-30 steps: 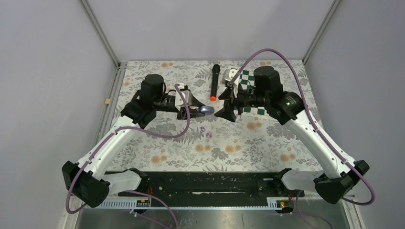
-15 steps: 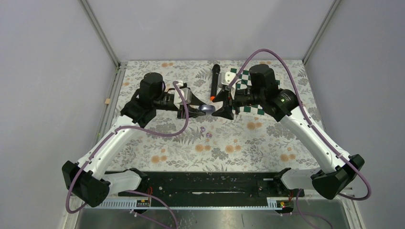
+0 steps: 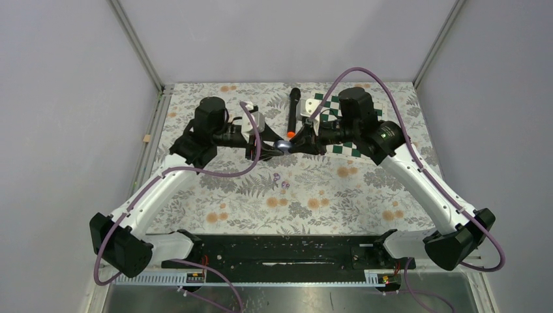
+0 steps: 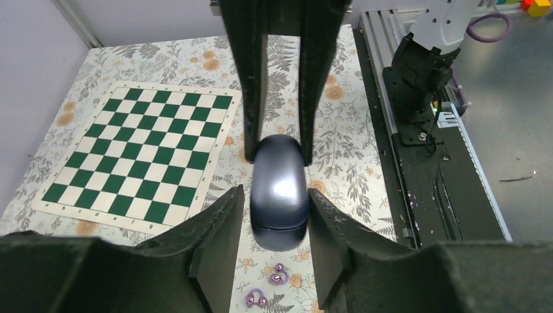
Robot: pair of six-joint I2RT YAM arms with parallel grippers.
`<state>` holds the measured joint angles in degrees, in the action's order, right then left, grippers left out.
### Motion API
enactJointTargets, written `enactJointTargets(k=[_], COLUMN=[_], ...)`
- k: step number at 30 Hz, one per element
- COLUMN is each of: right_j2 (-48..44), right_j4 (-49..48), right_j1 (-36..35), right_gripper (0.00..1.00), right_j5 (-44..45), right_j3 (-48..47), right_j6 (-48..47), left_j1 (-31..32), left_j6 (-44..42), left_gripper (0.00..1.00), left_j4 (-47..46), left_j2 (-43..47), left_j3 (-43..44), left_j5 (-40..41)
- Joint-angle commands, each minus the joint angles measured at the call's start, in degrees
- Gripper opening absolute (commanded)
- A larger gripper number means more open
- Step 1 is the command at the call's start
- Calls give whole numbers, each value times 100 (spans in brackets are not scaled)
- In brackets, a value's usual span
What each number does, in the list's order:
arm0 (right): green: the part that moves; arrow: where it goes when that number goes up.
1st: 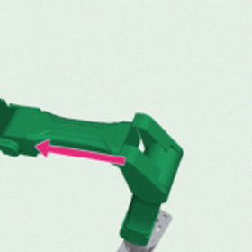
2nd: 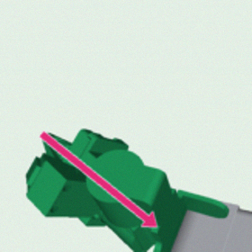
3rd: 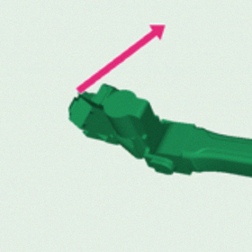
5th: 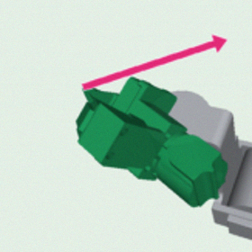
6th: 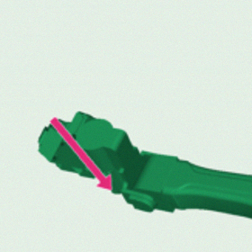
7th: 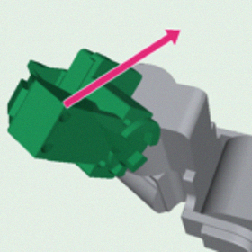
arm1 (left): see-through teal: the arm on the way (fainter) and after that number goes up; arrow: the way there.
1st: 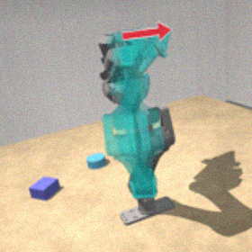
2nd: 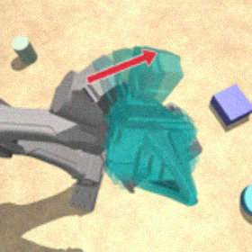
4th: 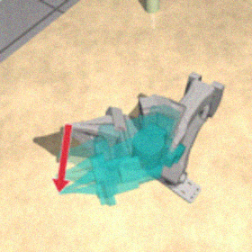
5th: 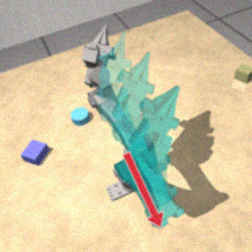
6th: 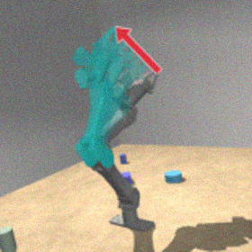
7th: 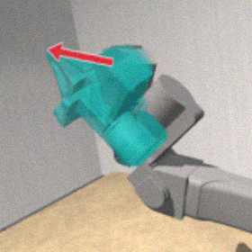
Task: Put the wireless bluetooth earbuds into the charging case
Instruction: Pass from the left arm to the right, then pass from the right arm to the left, then open the charging case to the charging case.
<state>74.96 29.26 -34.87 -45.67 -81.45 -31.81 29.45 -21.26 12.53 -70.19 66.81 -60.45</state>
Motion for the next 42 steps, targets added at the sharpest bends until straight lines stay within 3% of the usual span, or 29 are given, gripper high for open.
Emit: enactJointTargets(k=[1, 4, 8, 23, 30, 33, 35, 37, 39, 42], right_j2=[-95, -253, -406, -375, -376, -379, -380, -370, -331, -235], right_j4=[-170, -357, -627, -860, -1014, -1040, -1044, -1048, -1043, -955], right_j1=[-28, -23, 23, 68, 73, 68, 74, 73, 77, 192], right_gripper=[11, 11, 10, 9, 9, 12, 17, 30, 43, 47], right_j5=[91, 234, 353, 357, 381, 420, 467, 682, 1017, 1226], right_j3=[-124, 19, 161, 171, 247, 293, 307, 305, 242, 50], right_j6=[132, 332, 664, 1350, 1546, 1547, 1565, 1641, 1803, 2012], left_j1=[0, -46, -114, -160, -166, -162, -162, -165, -170, -196], left_j6=[470, 838, 1378, 2321, 2357, 2409, 2461, 2480, 2479, 2492], left_gripper=[47, 57, 59, 54, 38, 25, 15, 0, 0, 0], left_j4=[-458, -440, -803, -1946, -1980, -2062, -2143, -2205, -2260, -2372], left_j2=[-41, 15, 173, 133, 116, 68, 36, 17, -4, -31], left_j3=[253, 125, -254, -548, -570, -574, -589, -609, -638, -693], left_j5=[412, 495, 313, 28, -100, -138, -158, -172, -253, -406])
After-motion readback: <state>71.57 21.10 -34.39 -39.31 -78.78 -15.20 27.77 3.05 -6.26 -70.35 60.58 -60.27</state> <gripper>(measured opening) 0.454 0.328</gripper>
